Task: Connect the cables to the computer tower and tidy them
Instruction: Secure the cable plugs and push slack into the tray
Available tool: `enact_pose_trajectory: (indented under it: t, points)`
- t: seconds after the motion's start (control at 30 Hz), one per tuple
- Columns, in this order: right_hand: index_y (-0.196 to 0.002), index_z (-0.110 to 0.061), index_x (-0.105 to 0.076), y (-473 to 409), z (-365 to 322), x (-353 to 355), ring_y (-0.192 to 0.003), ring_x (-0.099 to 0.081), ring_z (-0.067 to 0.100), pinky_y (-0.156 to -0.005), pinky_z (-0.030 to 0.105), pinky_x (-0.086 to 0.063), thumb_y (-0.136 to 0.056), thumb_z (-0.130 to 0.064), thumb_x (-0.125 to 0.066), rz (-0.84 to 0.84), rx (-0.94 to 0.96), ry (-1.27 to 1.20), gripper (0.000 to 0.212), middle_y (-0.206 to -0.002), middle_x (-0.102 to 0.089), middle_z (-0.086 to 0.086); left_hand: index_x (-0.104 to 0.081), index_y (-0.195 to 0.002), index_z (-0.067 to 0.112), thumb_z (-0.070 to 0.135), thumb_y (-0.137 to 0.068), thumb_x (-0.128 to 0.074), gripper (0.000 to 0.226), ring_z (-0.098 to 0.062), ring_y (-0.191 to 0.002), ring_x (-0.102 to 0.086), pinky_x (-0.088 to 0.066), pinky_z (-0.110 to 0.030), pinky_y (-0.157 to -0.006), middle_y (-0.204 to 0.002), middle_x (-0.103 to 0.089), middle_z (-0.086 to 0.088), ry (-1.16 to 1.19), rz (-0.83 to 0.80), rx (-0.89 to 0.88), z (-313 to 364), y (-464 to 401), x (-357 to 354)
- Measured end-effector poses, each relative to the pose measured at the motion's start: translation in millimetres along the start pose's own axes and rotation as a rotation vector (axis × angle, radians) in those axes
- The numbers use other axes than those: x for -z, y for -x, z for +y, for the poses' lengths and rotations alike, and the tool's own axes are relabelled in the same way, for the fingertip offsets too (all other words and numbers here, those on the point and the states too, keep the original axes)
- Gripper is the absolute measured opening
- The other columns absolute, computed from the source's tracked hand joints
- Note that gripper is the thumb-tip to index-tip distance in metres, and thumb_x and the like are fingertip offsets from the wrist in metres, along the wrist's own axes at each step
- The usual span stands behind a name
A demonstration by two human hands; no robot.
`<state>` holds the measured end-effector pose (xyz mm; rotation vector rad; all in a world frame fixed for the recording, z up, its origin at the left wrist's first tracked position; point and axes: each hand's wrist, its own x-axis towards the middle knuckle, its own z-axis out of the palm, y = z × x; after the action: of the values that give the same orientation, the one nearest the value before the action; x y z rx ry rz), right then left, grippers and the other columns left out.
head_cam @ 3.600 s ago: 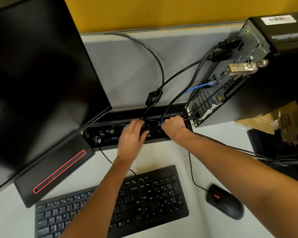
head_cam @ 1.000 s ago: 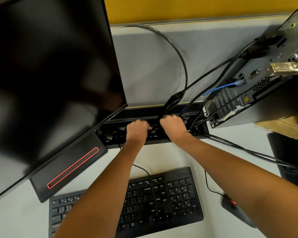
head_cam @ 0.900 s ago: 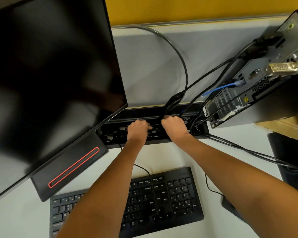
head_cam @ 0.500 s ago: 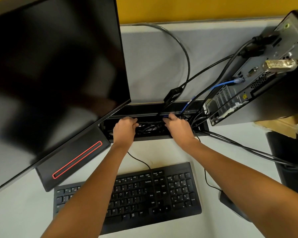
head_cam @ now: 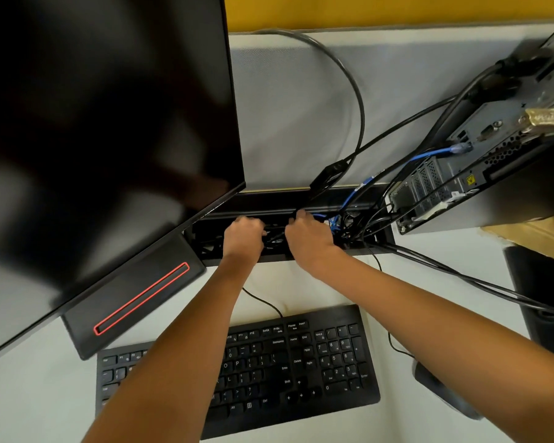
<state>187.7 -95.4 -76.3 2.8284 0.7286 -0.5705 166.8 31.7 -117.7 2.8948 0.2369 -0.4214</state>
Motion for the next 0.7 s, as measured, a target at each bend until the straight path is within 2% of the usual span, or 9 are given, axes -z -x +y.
enact_pose_trajectory:
  t: [0.13, 0.27, 0.37, 0.53, 0.63, 0.7]
  points:
    - [-0.121, -0.005, -0.056, -9, 7, 8, -0.114, -0.056, 0.032, -0.087, 0.038, -0.048, -0.092, 0.004, -0.048, 0.012, 0.092, 0.041, 0.032, -0.122, -0.056, 0.014, -0.063, -0.114, 0.011, 0.020, -0.094, -0.054, 0.024, -0.028, -0.104, -0.057, -0.048, -0.034, -0.085, -0.113, -0.057, -0.016, 0.022, -0.022, 0.002, 2, 7, 2]
    - [-0.118, -0.005, -0.057, -13, 22, 9, -0.111, -0.057, 0.034, -0.082, 0.039, -0.047, -0.094, -0.001, -0.049, -0.009, 0.166, 0.089, 0.025, -0.118, -0.058, 0.015, -0.064, -0.107, 0.008, 0.015, -0.091, -0.055, 0.019, -0.025, -0.106, -0.053, -0.049, -0.032, -0.084, -0.104, -0.061, -0.015, 0.027, -0.003, -0.037, 5, 19, 0]
    - [-0.120, -0.005, -0.056, -15, 18, 6, -0.112, -0.057, 0.034, -0.084, 0.039, -0.047, -0.094, 0.000, -0.047, -0.035, 0.185, 0.107, 0.028, -0.121, -0.058, 0.015, -0.065, -0.112, 0.007, 0.014, -0.094, -0.054, 0.022, -0.026, -0.107, -0.056, -0.048, -0.034, -0.088, -0.112, -0.059, -0.016, 0.095, -0.046, 0.023, 0, 12, -3]
    - [-0.121, -0.005, -0.056, -25, 17, 2, -0.112, -0.057, 0.034, -0.086, 0.040, -0.048, -0.091, 0.008, -0.046, -0.028, 0.169, 0.117, 0.034, -0.119, -0.060, 0.015, -0.062, -0.119, 0.005, 0.006, -0.096, -0.049, 0.027, -0.024, -0.100, -0.061, -0.047, -0.027, -0.082, -0.114, -0.061, -0.012, 0.193, -0.107, 0.043, -1, -9, -4]
    - [-0.120, -0.005, -0.057, -21, 19, 0, -0.111, -0.059, 0.034, -0.084, 0.039, -0.048, -0.091, 0.008, -0.047, -0.027, 0.152, 0.103, 0.034, -0.118, -0.061, 0.014, -0.062, -0.125, 0.010, 0.013, -0.096, -0.053, 0.030, -0.027, -0.106, -0.060, -0.048, -0.032, -0.093, -0.118, -0.063, -0.012, 0.242, -0.151, -0.021, -10, -14, -2]
    - [-0.116, -0.005, -0.059, -16, 20, -6, -0.108, -0.060, 0.035, -0.082, 0.040, -0.048, -0.091, 0.005, -0.050, -0.030, 0.123, 0.057, 0.029, -0.115, -0.062, 0.014, -0.064, -0.122, 0.013, 0.026, -0.094, -0.058, 0.032, -0.028, -0.107, -0.061, -0.049, -0.038, -0.092, -0.115, -0.066, -0.011, 0.281, -0.118, -0.074, -17, -7, 0]
